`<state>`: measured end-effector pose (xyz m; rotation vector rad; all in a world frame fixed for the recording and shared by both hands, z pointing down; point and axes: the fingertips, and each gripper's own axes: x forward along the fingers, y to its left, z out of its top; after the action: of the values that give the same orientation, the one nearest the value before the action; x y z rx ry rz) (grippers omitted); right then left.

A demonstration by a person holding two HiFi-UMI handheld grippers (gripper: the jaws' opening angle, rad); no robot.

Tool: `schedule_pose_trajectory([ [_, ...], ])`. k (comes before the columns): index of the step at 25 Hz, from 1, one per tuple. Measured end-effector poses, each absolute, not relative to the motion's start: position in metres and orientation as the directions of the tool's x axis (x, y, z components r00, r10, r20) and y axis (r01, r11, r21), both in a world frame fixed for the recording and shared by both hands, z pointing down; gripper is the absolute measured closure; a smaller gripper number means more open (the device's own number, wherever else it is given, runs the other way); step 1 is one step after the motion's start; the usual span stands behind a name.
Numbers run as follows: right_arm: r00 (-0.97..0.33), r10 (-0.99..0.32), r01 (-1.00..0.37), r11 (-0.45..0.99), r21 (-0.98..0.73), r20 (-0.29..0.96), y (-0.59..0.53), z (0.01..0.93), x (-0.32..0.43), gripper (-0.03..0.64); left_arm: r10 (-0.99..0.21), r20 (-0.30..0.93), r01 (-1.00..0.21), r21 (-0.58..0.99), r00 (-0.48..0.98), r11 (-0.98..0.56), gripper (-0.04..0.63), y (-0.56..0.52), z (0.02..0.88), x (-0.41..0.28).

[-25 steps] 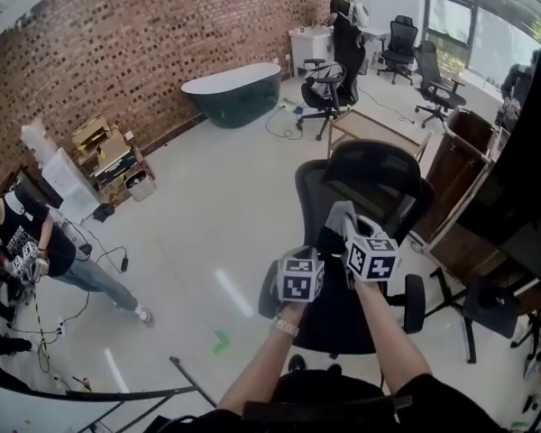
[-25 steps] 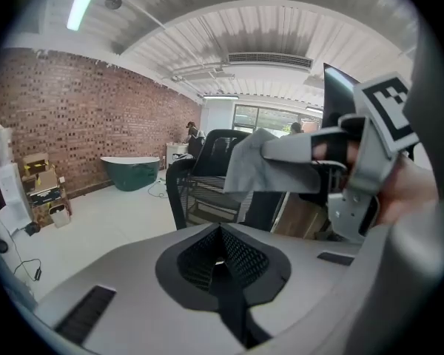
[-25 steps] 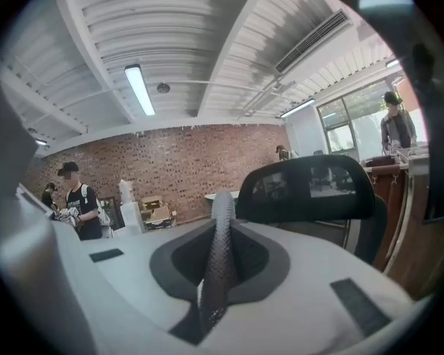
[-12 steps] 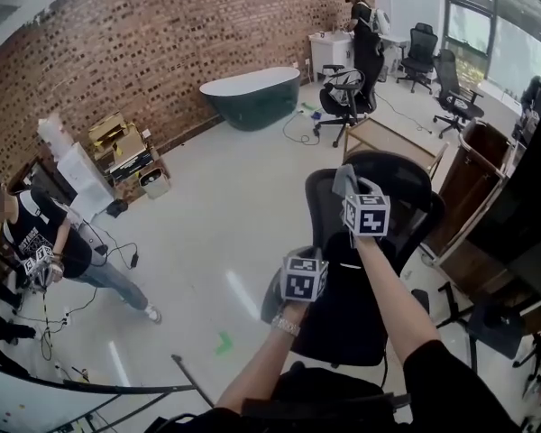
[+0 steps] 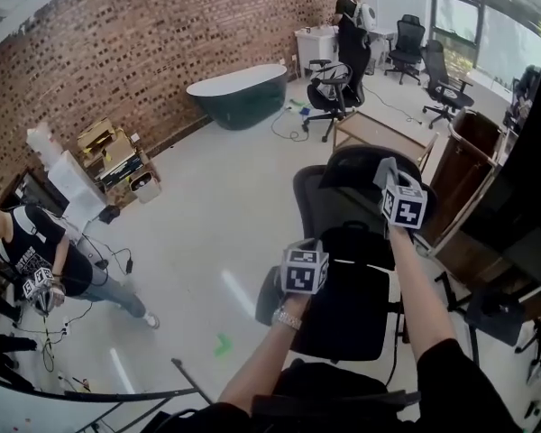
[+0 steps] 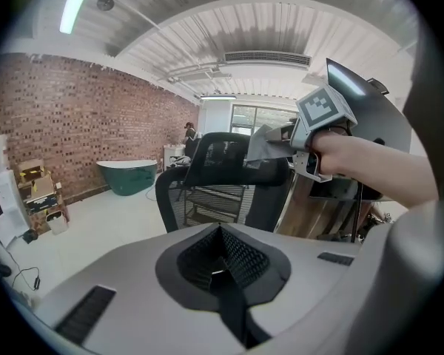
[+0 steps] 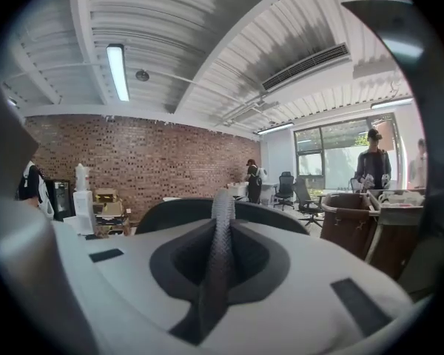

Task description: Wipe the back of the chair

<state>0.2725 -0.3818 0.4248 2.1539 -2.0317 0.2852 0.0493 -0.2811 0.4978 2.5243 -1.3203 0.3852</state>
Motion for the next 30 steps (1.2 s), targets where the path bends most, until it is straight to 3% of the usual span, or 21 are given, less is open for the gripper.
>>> schedule_pose_trajectory([
  [8, 0.168, -0.944, -0.985, -0.174, 0.006, 0.285, -0.348, 0.429, 0.357, 0.591, -0.733, 0.355, -0.806, 0.116, 0.58, -0.581, 0.603, -0.273, 0.497, 0.074],
  [13, 0.19, -0.942, -0.979, -0.204, -0.022, 0.276, -0.336, 0.424, 0.372, 0.59, -0.735, 0.36, -0.809, 0.118, 0.575, -0.575, 0.603, -0.271, 0.501, 0.073],
  [22, -0.069, -0.977, -0.998, 0.066, -0.024, 0.201, -0.356, 0.4, 0.232, 0.589, -0.757, 0.361, -0.832, 0.122, 0.545, -0.541, 0.603, -0.271, 0.501, 0.06],
  [30, -0.269, -0.928, -0.962, 0.27, -0.033, 0.256, -0.378, 0.432, 0.114, 0.589, -0.779, 0.372, -0.858, 0.122, 0.505, -0.498, 0.603, -0.268, 0.506, 0.04],
])
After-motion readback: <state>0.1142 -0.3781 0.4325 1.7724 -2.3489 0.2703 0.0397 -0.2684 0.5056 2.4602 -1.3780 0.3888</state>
